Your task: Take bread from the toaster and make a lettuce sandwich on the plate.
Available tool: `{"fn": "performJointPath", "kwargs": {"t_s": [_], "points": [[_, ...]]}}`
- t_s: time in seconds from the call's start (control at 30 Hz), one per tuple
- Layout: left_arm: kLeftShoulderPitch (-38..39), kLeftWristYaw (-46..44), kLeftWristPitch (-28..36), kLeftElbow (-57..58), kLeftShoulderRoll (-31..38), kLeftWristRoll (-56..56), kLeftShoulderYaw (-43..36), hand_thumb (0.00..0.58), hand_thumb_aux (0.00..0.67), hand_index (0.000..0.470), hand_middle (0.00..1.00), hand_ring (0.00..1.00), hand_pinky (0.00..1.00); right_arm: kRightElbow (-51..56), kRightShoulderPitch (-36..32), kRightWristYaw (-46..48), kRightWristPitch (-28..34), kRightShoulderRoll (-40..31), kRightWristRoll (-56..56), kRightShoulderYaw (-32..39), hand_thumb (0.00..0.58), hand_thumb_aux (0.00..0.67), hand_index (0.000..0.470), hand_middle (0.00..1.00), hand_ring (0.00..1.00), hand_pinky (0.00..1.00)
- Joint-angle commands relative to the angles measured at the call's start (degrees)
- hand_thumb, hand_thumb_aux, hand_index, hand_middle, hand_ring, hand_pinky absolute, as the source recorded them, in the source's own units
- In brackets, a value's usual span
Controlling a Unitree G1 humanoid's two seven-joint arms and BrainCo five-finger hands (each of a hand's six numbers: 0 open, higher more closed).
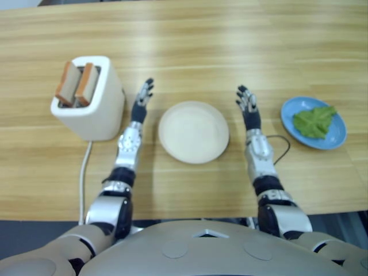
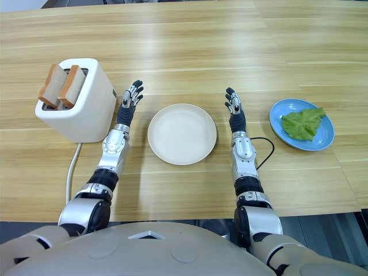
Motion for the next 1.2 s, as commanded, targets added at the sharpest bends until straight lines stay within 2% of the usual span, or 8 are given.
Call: {"fn": "performJointPath", "kwargs": {"t_s": [0.03,0.17,0.27,0.4,0.57,0.83,1.0,1.2], "points": [[4.49,-3.75,11.11,-32.05,3.20,-2.88,-1.97,0.000,0.000,0.000,0.00,0.00,0.00,0.77,0.08,0.29,0.88,0.04,-0.01,0.34,0.000,0.000,0.000,0.00,0.00,0.00],[4.36,-6.77,25.56,-54.47,10.79,-12.95,2.88,0.000,0.000,0.000,0.00,0.00,0.00,1.34,0.45,-0.52,0.65,0.80,-0.30,0.46,0.000,0.000,0.000,0.00,0.00,0.00],[3.85,-7.80,33.67,-62.27,19.51,-15.00,10.44,0.000,0.000,0.000,0.00,0.00,0.00,1.46,0.40,-0.52,0.65,1.57,-0.64,0.92,0.000,0.000,0.000,0.00,0.00,0.00],[6.31,-7.17,39.82,-58.72,33.03,-2.07,18.47,0.000,0.000,0.000,0.00,0.00,0.00,1.44,0.80,-0.50,0.56,1.86,-0.78,0.87,0.000,0.000,0.000,0.00,0.00,0.00],[11.56,-2.73,45.22,-45.03,44.83,19.48,15.21,0.000,0.000,0.000,0.00,0.00,0.00,0.51,1.73,-0.42,0.68,1.77,-0.68,0.74,0.000,0.000,0.000,0.00,0.00,0.00],[11.22,0.87,45.98,-26.57,48.64,32.46,6.64,0.000,0.000,0.000,0.00,0.00,0.00,-0.85,2.21,-0.10,1.16,1.59,-0.61,0.78,0.000,0.000,0.000,0.00,0.00,0.00],[10.24,2.52,46.93,-22.13,49.97,35.20,5.95,0.000,0.000,0.000,0.00,0.00,0.00,-1.32,2.63,0.00,1.29,1.63,-0.63,0.83,0.000,0.000,0.000,0.00,0.00,0.00],[9.98,2.48,47.96,-22.00,50.60,37.08,5.93,0.000,0.000,0.000,0.00,0.00,0.00,-2.22,3.27,-0.04,1.68,1.76,-0.61,0.90,0.000,0.000,0.000,0.00,0.00,0.00]]}}
